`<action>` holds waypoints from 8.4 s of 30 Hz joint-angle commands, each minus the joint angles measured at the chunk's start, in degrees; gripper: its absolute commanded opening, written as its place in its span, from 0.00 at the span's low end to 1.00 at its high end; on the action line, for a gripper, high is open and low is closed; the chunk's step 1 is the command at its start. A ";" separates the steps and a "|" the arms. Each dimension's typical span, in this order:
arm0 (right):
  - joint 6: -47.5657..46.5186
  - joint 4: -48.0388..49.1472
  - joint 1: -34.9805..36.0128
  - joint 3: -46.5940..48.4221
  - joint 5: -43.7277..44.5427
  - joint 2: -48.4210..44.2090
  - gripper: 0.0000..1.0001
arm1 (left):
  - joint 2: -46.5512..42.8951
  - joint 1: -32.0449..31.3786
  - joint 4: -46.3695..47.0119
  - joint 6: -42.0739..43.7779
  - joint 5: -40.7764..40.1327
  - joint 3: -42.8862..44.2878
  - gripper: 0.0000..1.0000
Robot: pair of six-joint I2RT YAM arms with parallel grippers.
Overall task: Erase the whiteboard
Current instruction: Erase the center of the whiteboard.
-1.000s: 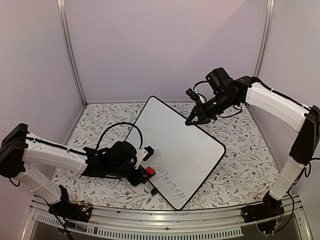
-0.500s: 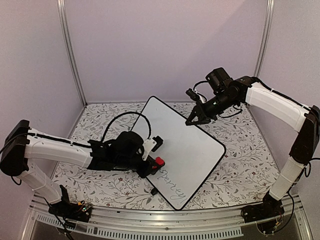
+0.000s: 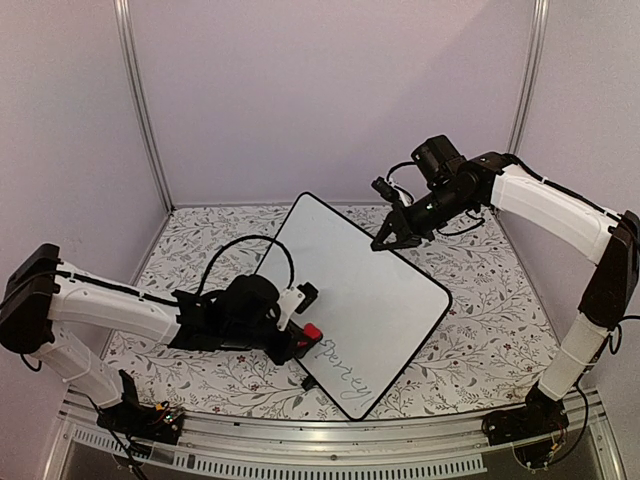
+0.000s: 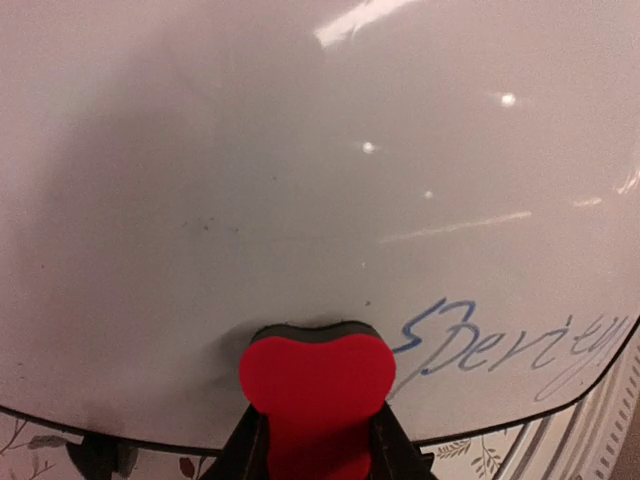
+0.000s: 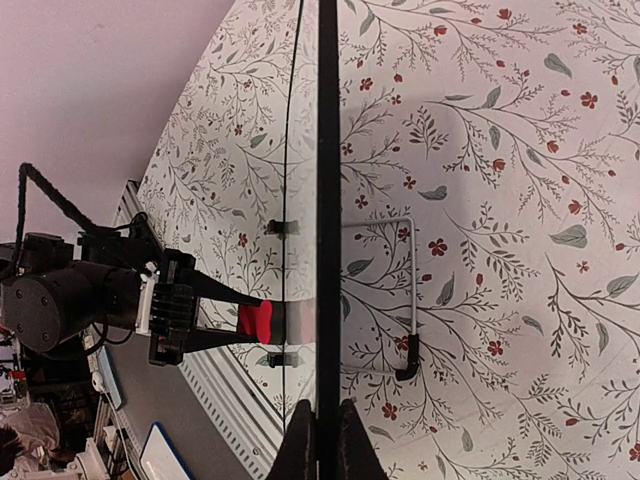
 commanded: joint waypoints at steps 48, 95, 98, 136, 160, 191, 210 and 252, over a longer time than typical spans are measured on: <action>-3.02 -2.61 2.18 0.01 -2.00 2.27 0.00 | 3.97 -4.55 -5.96 0.61 -5.05 3.40 0.00; -2.97 -2.68 2.14 0.11 -2.24 2.27 0.00 | 3.39 -4.46 -5.61 4.08 -6.58 7.87 0.00; -2.97 -2.62 2.18 0.03 -2.18 2.28 0.00 | 3.98 -4.47 -5.94 3.49 -6.19 7.30 0.00; -2.93 -2.66 2.18 0.28 -2.25 2.81 0.00 | -1.20 -5.15 -7.03 2.77 -6.85 5.47 0.00; -2.93 -2.59 2.18 0.02 -2.18 2.30 0.00 | 3.63 -5.14 -6.09 1.17 -2.91 4.05 0.00; -2.93 -2.65 2.18 0.27 -2.27 2.64 0.00 | -0.08 -5.75 -14.61 -0.56 -5.33 0.73 0.00; -2.93 -2.58 2.19 -0.02 -2.29 2.36 0.00 | 3.59 -5.80 -8.94 5.17 -3.52 8.12 0.00; -2.93 -2.48 2.18 0.33 -2.53 2.99 0.00 | 5.14 -5.93 -13.72 -2.30 -5.45 -0.12 0.00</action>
